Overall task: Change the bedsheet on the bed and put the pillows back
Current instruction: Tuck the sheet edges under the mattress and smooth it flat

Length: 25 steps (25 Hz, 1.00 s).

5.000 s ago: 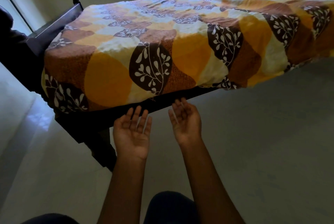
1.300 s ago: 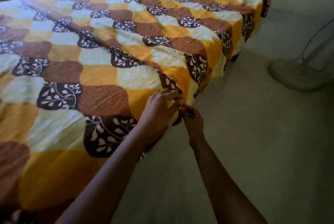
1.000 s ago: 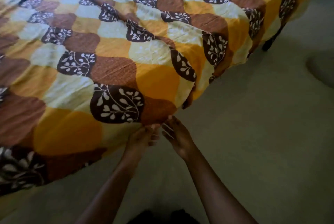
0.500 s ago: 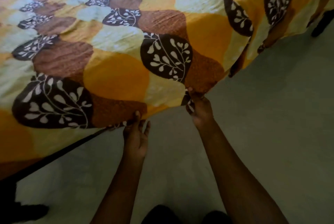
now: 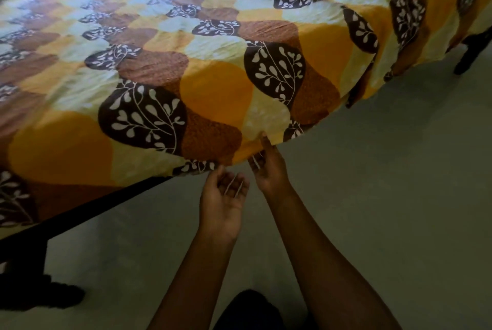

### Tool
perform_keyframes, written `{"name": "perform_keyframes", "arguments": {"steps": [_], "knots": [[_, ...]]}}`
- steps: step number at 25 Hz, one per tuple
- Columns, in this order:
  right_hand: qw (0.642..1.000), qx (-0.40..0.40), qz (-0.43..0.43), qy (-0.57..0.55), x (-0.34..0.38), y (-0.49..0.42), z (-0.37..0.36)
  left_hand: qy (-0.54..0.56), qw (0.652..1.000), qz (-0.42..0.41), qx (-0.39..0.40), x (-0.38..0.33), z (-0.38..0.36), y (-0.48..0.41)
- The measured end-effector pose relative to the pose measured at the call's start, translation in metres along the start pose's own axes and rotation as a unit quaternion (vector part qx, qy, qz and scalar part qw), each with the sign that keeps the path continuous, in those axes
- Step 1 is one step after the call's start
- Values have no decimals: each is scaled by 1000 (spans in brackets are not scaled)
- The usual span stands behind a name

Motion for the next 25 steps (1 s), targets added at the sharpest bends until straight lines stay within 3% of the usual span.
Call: {"name": "perform_keyframes", "arguments": {"steps": [4,9,11,14,20,22,25], "knots": [[997,-74,35,-17,-1,-5,6,57,995,-24,75,-20,-33,23],[972,-164,126,110,20,-5,21,114,987,5,114,-23,-38,3],[982,-127,111,86,24,-4,19,142,980,14,139,-19,-33,-3],[999,-5,23,-41,23,-1,7,165,973,0,163,-16,-25,-16],[975,169,-37,-138,28,15,-12,160,948,-30,272,-25,-26,-21],[964,198,-48,-169,33,19,-30,162,947,-24,275,-27,-27,-19],[973,160,-42,-162,41,19,-61,140,965,-13,223,-25,-27,-17]]}}
Point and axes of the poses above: each hand's wrist, its own y-axis away from the middle knuckle, its own z-axis out of the back of the hand, x = y × z, the point moved 5 cm from there along -y, towards the middle knuckle, and after that the axes turned 15 degrees about -x, right-handed, at the moved point
